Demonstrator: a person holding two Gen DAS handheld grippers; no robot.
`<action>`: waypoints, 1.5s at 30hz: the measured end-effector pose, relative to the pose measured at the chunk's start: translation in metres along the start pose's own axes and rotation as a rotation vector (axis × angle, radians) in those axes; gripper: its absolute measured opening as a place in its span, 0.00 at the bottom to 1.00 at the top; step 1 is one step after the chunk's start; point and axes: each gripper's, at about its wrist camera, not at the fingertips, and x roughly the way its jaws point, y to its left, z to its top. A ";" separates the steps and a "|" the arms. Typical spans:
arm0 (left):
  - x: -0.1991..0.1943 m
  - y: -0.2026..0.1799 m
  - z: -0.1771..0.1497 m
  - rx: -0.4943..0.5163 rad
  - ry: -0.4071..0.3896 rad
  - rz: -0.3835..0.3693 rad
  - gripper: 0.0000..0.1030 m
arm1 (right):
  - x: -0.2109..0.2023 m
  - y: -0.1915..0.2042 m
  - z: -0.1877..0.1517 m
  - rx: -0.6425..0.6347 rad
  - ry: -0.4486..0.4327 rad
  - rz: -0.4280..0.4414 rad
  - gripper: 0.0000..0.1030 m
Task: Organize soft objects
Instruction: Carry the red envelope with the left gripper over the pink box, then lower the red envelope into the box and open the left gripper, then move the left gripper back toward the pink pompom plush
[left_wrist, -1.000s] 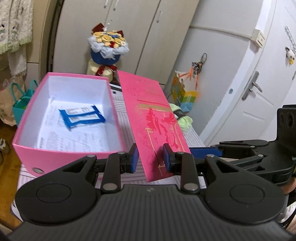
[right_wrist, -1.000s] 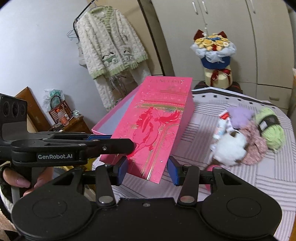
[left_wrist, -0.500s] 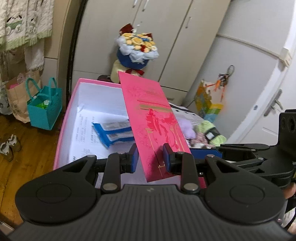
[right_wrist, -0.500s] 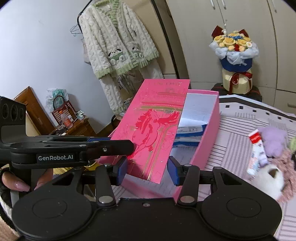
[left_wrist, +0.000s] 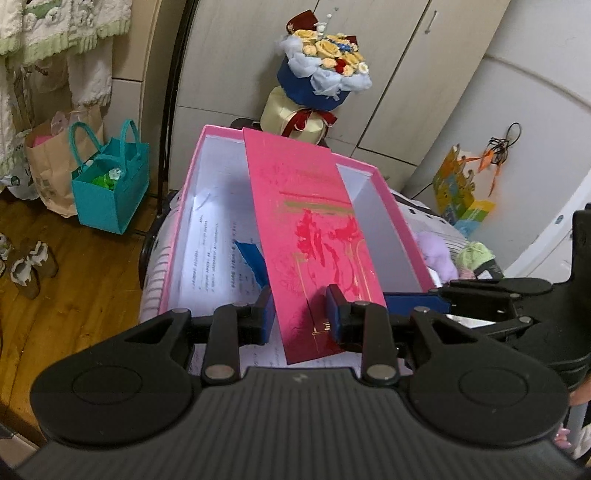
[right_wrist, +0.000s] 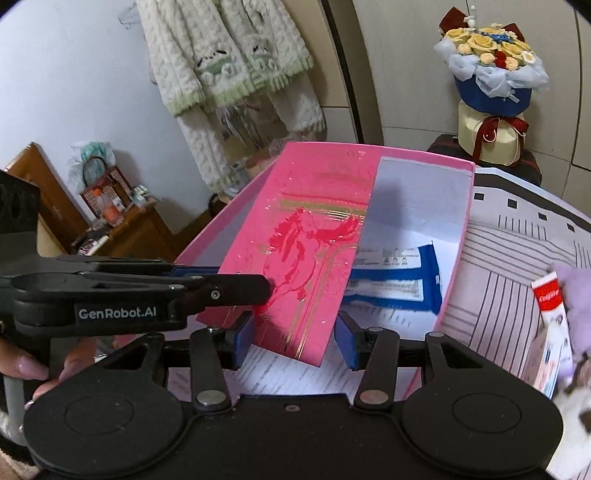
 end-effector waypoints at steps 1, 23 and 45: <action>0.002 0.001 0.002 -0.002 0.006 0.003 0.27 | 0.002 -0.002 0.003 0.009 0.007 0.003 0.53; 0.005 0.002 0.003 0.054 0.053 0.123 0.41 | 0.028 -0.001 0.003 0.018 0.111 0.048 0.51; -0.071 -0.040 -0.010 0.171 -0.053 0.144 0.65 | -0.048 0.022 -0.010 -0.089 -0.015 -0.097 0.65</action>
